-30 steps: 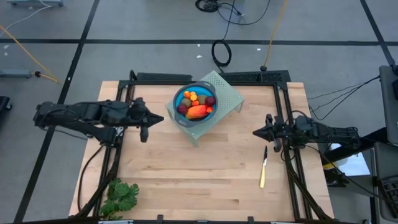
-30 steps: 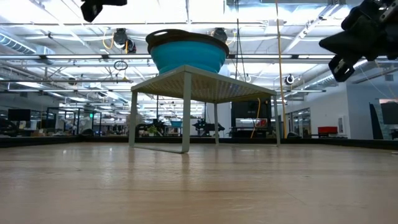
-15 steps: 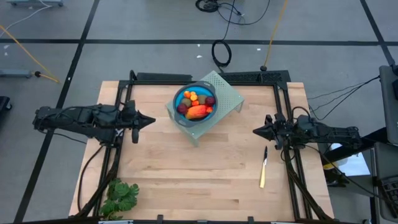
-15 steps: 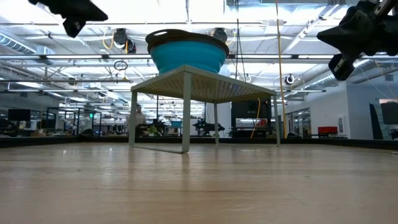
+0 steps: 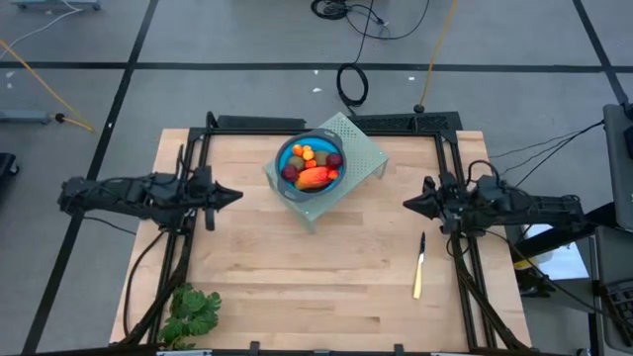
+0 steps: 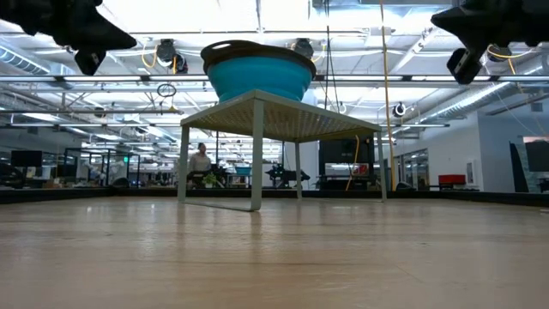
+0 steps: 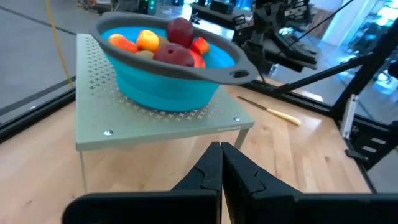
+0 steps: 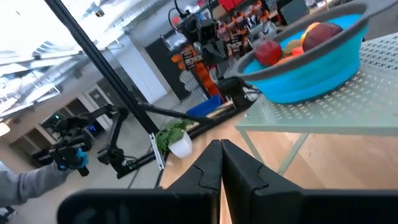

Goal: Pick & Place Fruit
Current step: Put the yellow table knife on the shelf to the right of the blue strainer bowl

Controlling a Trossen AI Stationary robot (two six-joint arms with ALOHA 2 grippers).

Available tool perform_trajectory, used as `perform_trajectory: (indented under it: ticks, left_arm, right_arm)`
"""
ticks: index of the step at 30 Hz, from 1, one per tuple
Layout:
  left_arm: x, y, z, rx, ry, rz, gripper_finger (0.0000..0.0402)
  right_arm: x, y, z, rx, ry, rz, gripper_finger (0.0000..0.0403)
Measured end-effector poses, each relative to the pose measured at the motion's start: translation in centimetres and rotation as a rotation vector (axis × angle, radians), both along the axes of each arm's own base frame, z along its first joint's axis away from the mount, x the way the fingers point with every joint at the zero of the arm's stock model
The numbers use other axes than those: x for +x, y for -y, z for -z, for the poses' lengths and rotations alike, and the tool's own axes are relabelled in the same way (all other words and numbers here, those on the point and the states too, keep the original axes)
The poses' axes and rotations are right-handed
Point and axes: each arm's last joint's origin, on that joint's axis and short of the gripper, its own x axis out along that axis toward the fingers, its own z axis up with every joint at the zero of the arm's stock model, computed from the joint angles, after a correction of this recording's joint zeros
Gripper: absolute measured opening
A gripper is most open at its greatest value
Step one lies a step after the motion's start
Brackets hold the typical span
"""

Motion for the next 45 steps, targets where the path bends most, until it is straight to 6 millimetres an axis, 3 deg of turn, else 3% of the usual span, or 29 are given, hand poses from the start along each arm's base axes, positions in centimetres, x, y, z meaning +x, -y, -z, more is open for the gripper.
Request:
perform_trajectory:
  ticks: [12, 24, 35, 45]
  left_arm:
    - [-0.8, 0.0, 2.8, -0.001, 0.069, 0.045, 0.0]
    - [-1.6, 0.0, 3.9, 0.035, 0.109, 0.071, 0.0]
    - [-2.0, 0.0, 5.5, 0.039, 0.13, 0.091, 0.0]
    - [-2.1, 0.1, 6.6, 0.037, 0.131, 0.117, 0.0]
  right_arm:
    - [1.4, -0.1, -4.9, 0.027, -0.262, -0.031, 0.0001]
    - [2.8, -1.0, -8.2, 0.083, -0.468, -0.085, 0.0]
    - [4.2, -1.8, -9.0, 0.118, -0.55, -0.109, 0.0]
    - [4.4, -2.6, -8.3, 0.229, -0.654, -0.119, 0.0]
